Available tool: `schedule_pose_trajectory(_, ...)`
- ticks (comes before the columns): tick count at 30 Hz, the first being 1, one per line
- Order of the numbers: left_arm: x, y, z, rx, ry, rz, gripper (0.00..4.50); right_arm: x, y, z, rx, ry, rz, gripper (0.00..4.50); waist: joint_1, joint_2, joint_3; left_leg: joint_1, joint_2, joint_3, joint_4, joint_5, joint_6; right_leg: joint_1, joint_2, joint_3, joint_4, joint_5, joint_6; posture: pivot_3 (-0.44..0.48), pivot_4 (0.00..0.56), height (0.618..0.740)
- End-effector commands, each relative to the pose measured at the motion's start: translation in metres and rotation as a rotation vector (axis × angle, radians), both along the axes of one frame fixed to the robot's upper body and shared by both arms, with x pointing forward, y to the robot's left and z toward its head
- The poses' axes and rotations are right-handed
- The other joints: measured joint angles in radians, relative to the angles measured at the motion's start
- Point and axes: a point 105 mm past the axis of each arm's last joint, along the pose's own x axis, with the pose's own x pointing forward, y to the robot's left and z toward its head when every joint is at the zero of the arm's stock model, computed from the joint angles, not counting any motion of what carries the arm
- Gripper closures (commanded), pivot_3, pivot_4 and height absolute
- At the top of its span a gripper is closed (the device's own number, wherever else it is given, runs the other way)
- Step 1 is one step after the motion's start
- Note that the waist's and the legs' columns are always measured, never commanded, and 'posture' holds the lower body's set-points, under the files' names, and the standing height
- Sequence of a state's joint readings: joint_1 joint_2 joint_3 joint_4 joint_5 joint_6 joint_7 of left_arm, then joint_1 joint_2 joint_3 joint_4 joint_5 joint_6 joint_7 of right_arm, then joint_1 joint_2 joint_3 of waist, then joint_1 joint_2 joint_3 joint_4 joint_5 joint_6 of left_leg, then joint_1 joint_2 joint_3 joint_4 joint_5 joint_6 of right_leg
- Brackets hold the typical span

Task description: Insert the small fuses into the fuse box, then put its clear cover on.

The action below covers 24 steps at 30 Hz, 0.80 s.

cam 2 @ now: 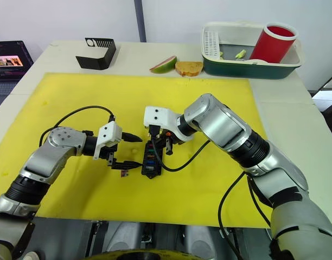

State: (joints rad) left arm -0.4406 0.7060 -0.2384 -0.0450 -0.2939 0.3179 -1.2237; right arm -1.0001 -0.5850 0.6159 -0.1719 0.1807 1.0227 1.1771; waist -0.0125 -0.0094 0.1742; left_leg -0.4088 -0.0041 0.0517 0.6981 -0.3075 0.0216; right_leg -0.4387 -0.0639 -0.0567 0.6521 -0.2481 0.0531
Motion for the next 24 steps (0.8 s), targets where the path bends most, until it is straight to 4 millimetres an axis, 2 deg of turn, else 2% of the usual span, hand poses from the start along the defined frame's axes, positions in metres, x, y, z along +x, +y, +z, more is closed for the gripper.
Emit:
schedule_pose_trajectory(1, 0.000, -0.004, 0.010, -0.017, -0.048, -0.018, 0.01, 0.001, 0.004, 0.016, 0.016, -0.056, 0.015, 4.50, 0.000, 0.000, 0.000, 0.000, 0.000, 0.000, 0.000, 0.000, 0.000, 0.000, 0.000, 0.000, 0.000, 0.000, 0.000, 0.000, 0.150, 0.740)
schedule_pose_trajectory(10, -0.001, -0.004, 0.010, -0.021, -0.048, -0.016, 0.01, 0.000, 0.009, 0.019, 0.049, -0.034, -0.020, 4.50, 0.000, 0.000, 0.000, 0.000, 0.000, 0.000, 0.000, 0.000, 0.000, 0.000, 0.000, 0.000, 0.000, 0.000, 0.000, 0.000, 0.150, 0.740)
schedule_pose_trajectory(14, -0.001, -0.004, 0.010, -0.019, -0.047, -0.016, 0.01, -0.004, 0.004, 0.014, -0.027, -0.028, -0.009, 4.50, 0.000, 0.000, 0.000, 0.000, 0.000, 0.000, 0.000, 0.000, 0.000, 0.000, 0.000, 0.000, 0.000, 0.000, 0.000, 0.000, 0.150, 0.740)
schedule_pose_trajectory(24, 0.000, -0.004, 0.011, -0.018, -0.049, -0.018, 0.01, -0.008, 0.009, 0.018, -0.043, -0.020, 0.017, 4.50, 0.000, 0.000, 0.000, 0.000, 0.000, 0.000, 0.000, 0.000, 0.000, 0.000, 0.000, 0.000, 0.000, 0.000, 0.000, 0.000, 0.150, 0.740)
